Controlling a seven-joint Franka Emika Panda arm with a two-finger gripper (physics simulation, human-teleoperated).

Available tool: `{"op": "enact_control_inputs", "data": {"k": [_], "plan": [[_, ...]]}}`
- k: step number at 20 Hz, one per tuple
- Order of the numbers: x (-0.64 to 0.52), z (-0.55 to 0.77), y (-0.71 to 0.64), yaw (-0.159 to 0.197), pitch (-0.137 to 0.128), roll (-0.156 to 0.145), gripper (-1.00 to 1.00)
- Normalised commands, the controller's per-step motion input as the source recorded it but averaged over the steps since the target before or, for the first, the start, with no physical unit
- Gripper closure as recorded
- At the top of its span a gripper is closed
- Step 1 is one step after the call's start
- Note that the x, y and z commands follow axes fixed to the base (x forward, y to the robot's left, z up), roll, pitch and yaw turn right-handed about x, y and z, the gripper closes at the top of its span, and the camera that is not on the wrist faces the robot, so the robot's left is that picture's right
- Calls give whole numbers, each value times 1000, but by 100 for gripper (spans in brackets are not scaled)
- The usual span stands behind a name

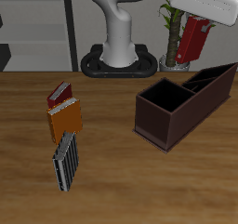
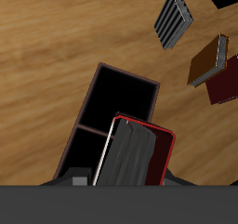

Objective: Place the left red book into the left desk caddy's back compartment and place the striped book into the left desk caddy's left compartment and place the right red book into the left desk caddy's front compartment

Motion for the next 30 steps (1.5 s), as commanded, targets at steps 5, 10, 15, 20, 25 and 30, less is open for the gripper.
{"op": "enact_control_inputs", "data": {"k": [5,10,15,20,25,30], "plan": [[-229,66,239,-66,-44,0,100],[-176,-29,193,-32,-49,-29,100],[-146,-88,270,-7,-51,-1,100],[-63,-77,308,9,-19,38,100],[126,-138,197,0,35,39,100],[157,-49,139,28,-1,31,100]]}}
